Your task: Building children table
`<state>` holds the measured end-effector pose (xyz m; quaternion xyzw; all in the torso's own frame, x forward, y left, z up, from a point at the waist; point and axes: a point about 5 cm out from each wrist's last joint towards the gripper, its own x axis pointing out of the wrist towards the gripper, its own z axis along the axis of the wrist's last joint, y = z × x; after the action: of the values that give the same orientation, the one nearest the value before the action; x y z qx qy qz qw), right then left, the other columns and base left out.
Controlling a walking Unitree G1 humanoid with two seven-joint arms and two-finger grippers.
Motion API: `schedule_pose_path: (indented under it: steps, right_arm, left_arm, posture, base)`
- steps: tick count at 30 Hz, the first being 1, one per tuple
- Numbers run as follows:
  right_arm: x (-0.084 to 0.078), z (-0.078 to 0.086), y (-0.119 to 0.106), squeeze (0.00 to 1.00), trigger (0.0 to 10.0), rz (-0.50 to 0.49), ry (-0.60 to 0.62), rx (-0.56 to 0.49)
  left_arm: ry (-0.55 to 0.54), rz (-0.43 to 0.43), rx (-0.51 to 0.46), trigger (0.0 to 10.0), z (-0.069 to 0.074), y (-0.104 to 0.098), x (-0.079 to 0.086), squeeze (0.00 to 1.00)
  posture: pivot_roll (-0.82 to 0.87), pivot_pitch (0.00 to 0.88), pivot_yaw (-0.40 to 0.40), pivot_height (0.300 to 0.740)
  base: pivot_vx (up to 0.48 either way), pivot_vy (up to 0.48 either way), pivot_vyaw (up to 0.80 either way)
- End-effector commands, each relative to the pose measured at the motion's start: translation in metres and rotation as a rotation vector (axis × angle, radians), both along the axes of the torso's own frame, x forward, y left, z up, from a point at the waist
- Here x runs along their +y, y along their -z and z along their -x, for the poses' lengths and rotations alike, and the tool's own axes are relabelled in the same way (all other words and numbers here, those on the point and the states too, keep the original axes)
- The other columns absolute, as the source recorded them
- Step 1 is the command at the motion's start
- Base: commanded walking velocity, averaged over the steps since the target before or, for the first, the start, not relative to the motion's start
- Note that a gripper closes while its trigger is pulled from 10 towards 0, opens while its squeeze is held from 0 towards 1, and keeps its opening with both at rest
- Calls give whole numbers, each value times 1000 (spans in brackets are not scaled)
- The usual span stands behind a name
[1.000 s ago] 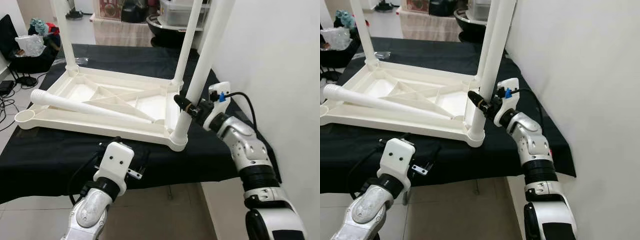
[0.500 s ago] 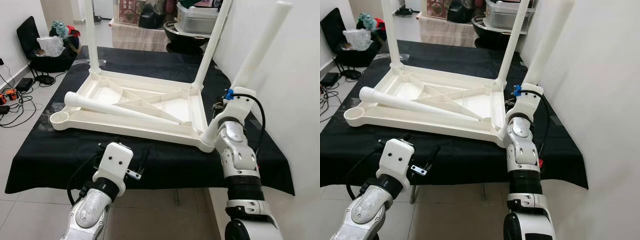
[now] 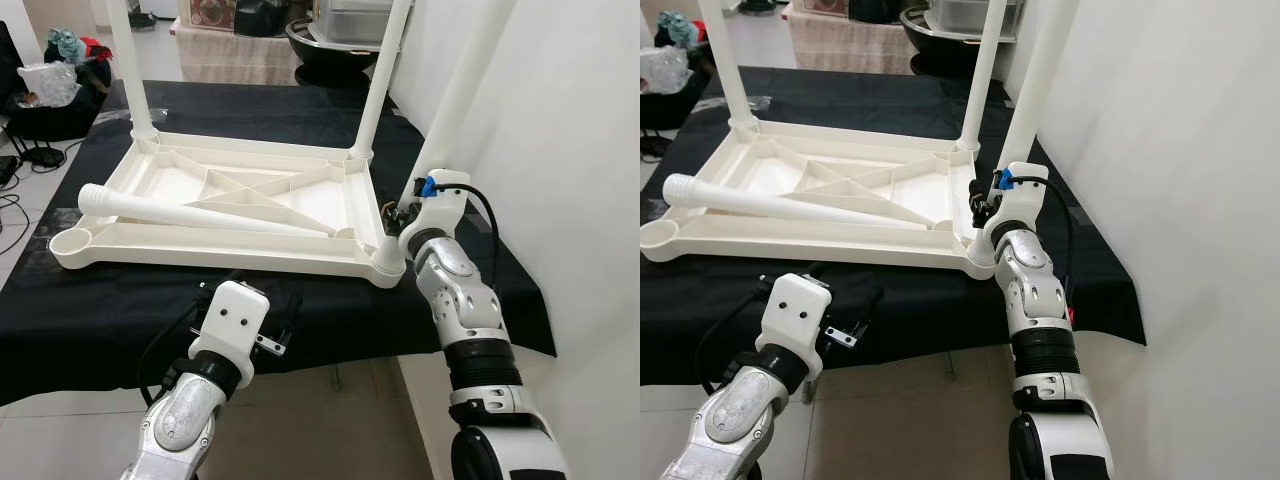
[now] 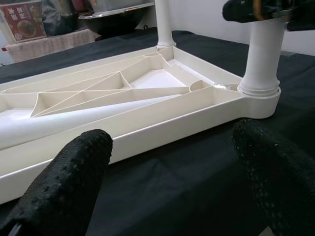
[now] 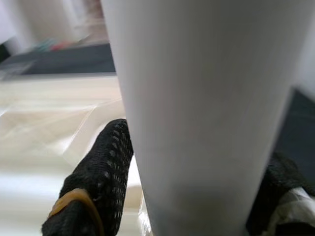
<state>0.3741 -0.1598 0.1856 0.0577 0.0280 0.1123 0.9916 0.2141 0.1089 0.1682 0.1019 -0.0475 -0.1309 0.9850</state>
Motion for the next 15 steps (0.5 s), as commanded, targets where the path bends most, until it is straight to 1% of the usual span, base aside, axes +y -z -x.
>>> schedule_pose_path:
  steps: [1, 2, 3, 4, 5, 6, 7, 8, 9, 11, 12, 13, 14, 15]
  right_arm:
    - [10, 2, 5, 0, 10000, -19, -210, 32]
    - [5, 7, 1, 0, 10000, -18, -375, 6]
    - [5, 7, 1, 0, 10000, -18, -375, 6]
    - [4, 9, -1, 0, 10000, -20, -416, -5]
    - [4, 9, -1, 0, 10000, -20, -416, -5]
    - [3, 12, -3, 0, 10000, -24, -477, -6]
    - [3, 12, -3, 0, 10000, -24, -477, -6]
    - [4, 17, -6, 0, 10000, -41, -568, -7]
    - [4, 17, -6, 0, 10000, -41, -568, -7]
    - [10, 28, -9, 0, 10000, -45, -735, -17]
    - [10, 28, -9, 0, 10000, -45, -735, -17]
    - [13, 31, -9, 0, 10000, -46, -797, -18]
    - [13, 31, -9, 0, 10000, -46, -797, -18]
    - [16, 34, -10, 0, 10000, -49, -846, -23]
  left_arm:
    - [0, -5, 2, 10000, 1, 0, -1, 0]
    - [1, -6, 3, 10000, 1, 0, -1, 0]
    - [1, -6, 3, 10000, 1, 0, -1, 0]
    - [2, -7, 3, 10000, 1, 0, -1, 0]
    - [2, -7, 3, 10000, 1, 0, -1, 0]
    - [2, -6, 3, 10000, 1, 0, -1, 0]
    - [2, -6, 3, 10000, 1, 0, -1, 0]
    - [1, -5, 3, 10000, 1, 0, -1, 0]
    - [1, -5, 3, 10000, 1, 0, -1, 0]
    - [2, -5, 3, 10000, 1, 0, -1, 0]
    - [2, -5, 3, 10000, 1, 0, -1, 0]
    - [4, -6, 2, 10000, 1, 0, -2, 0]
    - [4, -6, 2, 10000, 1, 0, -2, 0]
    - [4, -6, 2, 10000, 1, 0, -2, 0]
  posture:
    - [70, 41, -128, 740]
    - [72, 44, -128, 740]
    - [72, 44, -128, 740]
    - [72, 44, -128, 740]
    - [72, 44, -128, 740]
    - [71, 43, -125, 740]
    - [71, 43, -125, 740]
    - [73, 41, -129, 740]
    - [73, 41, -129, 740]
    - [73, 44, -125, 740]
    - [73, 44, -125, 740]
    - [73, 44, -125, 740]
    - [73, 44, -125, 740]
    - [73, 43, -124, 740]
  base:
    - [0, 0, 0]
    - [0, 0, 0]
    - [0, 0, 0]
    - [0, 0, 0]
    - [0, 0, 0]
    - [0, 0, 0]
    - [0, 0, 0]
    - [0, 0, 0]
    - [0, 0, 0]
    - [0, 0, 0]
    - [0, 0, 0]
    - [0, 0, 0]
    - [0, 0, 0]
    - [0, 0, 0]
